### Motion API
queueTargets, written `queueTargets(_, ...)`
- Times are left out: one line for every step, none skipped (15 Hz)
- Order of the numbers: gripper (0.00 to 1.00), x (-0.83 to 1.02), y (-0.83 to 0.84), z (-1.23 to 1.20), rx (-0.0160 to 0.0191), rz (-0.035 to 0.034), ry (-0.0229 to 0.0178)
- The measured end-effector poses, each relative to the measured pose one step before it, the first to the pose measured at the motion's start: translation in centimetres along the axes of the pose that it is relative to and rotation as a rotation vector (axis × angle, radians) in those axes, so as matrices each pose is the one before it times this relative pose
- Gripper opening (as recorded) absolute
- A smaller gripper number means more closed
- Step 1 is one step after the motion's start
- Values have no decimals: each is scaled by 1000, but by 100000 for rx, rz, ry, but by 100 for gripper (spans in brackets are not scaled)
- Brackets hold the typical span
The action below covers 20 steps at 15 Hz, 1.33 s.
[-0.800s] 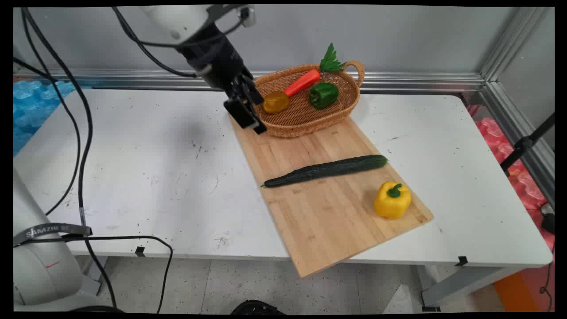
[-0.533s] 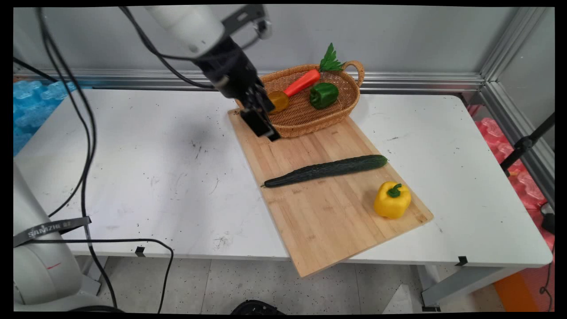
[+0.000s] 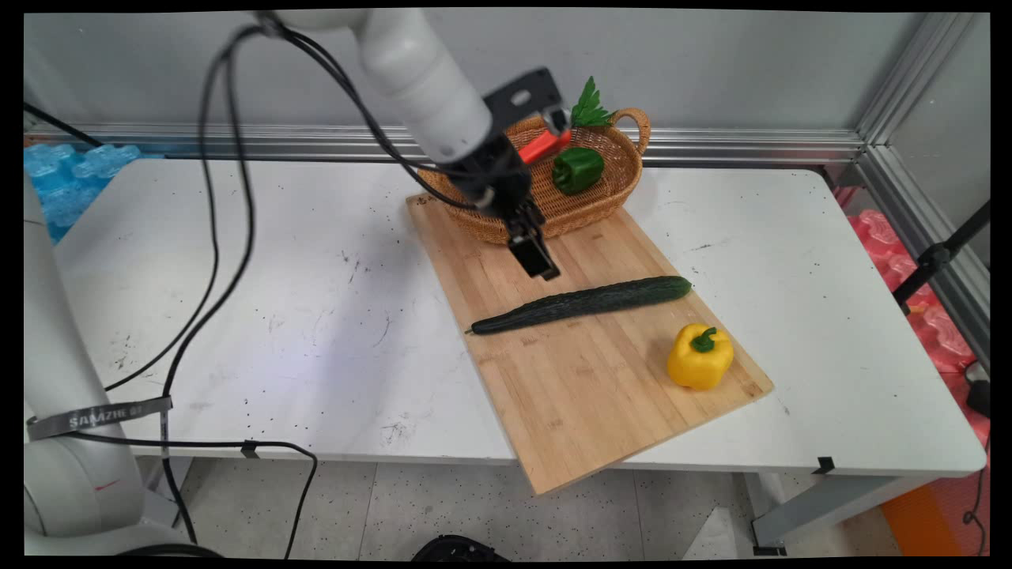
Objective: Pick up the cucumber from the cutting board
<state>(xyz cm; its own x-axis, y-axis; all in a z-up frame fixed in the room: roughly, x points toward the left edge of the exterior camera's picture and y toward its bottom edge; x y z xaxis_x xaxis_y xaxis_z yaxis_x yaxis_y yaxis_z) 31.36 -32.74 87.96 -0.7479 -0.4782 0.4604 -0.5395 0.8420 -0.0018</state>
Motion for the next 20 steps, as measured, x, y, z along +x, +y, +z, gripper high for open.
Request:
queueTargets(100,370,61,1125,222,39,-548)
queueTargets(100,275,71,897,106,-59,-506)
queueTargets(100,260,78,865,78,-78,-525)
queueTargets(100,367,121,1365,166,-289,-969)
queueTargets(100,294,86,1109,202,-402,-821)
queueTargets(100,210,56,754,137,-291,-600)
queueTargets(100,165,65,720,77,-409,-644)
queueTargets(100,141,60,668,75,-450,-612)
queueTargets(100,188,91,862,23,-536,-845)
queueTargets(100,186,108,785,-18,-390,-773)
queueTargets(100,153,100,609,-90,-297,-617)
queueTargets(100,172,114,698,-102,-363,-727)
queueTargets(100,101,69,380,-66,-233,-404)
queueTargets(100,102,61,335,-86,-238,-329)
queueTargets(100,89,55,290,-76,-188,-313)
queueTargets(100,76,37,242,-39,-172,-284)
queueTargets(100,67,39,204,-35,-137,-246)
queueTargets(100,43,30,173,-21,-112,-264)
queueTargets(100,42,41,166,-42,-163,-257)
queueTargets(0,44,53,146,-85,-144,-230)
